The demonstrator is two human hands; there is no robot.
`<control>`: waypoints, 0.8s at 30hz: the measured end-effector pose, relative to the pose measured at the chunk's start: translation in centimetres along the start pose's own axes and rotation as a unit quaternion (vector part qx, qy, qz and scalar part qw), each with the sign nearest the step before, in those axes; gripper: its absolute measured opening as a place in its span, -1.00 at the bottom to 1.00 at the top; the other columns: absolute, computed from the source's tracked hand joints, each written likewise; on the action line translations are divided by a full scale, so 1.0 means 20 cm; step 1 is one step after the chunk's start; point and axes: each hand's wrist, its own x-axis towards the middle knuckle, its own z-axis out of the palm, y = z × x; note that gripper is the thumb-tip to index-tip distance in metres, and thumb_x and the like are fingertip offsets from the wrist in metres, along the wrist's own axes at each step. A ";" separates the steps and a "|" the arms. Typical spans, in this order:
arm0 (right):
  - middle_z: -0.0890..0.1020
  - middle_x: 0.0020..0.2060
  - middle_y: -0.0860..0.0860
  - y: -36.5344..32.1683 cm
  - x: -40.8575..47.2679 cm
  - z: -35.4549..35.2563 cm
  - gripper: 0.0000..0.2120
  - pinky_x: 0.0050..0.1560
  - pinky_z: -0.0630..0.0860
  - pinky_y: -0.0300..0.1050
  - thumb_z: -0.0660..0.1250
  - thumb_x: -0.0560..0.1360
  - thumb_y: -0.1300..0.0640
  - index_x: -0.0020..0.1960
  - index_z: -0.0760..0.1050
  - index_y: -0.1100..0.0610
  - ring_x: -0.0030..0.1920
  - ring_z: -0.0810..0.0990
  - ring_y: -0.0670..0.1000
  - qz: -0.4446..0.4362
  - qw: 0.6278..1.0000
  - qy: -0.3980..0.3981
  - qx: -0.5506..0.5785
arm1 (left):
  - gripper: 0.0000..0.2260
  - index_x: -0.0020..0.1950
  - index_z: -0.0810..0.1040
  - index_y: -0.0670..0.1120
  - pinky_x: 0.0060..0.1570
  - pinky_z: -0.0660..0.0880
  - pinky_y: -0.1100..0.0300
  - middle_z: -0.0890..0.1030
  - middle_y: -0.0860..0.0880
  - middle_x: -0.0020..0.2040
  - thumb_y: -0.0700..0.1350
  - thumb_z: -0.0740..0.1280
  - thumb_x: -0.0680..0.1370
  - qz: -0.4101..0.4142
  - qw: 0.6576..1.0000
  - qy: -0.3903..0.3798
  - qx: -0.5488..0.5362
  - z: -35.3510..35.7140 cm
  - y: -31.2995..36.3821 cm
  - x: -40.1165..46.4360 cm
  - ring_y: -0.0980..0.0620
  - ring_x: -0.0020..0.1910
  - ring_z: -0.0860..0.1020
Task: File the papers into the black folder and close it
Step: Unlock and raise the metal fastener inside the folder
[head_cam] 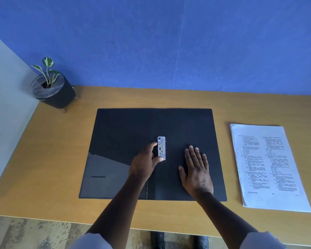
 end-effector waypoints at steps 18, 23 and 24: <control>0.19 0.59 0.10 0.00 0.00 0.00 -0.38 0.59 0.02 0.14 0.08 0.63 -0.11 0.58 0.21 0.19 0.62 0.06 0.07 -0.001 1.000 0.005 -0.002 | -0.77 0.14 0.47 0.10 -0.23 0.53 0.06 0.56 0.02 -0.32 0.18 0.23 0.59 0.037 0.997 0.041 -0.049 -0.06 0.08 0.06 0.04 -0.32 0.56; 0.22 0.59 0.11 0.00 0.00 0.00 -0.39 0.59 0.04 0.15 0.08 0.62 -0.11 0.57 0.23 0.20 0.61 0.08 0.09 -0.001 1.000 0.009 0.001 | -0.83 -0.08 0.58 0.04 -0.29 0.52 0.10 0.51 0.09 -0.40 0.10 0.28 0.58 0.051 0.984 0.012 -0.171 -0.04 0.08 0.09 0.11 -0.42 0.49; 0.22 0.58 0.11 0.00 0.00 0.00 -0.39 0.58 0.04 0.15 0.08 0.62 -0.11 0.57 0.23 0.20 0.61 0.09 0.09 0.000 1.000 0.010 0.003 | -0.85 -0.07 0.60 0.04 -0.28 0.49 0.16 0.52 0.12 -0.38 0.07 0.31 0.58 0.054 0.983 0.015 -0.175 -0.04 0.09 0.10 0.18 -0.40 0.48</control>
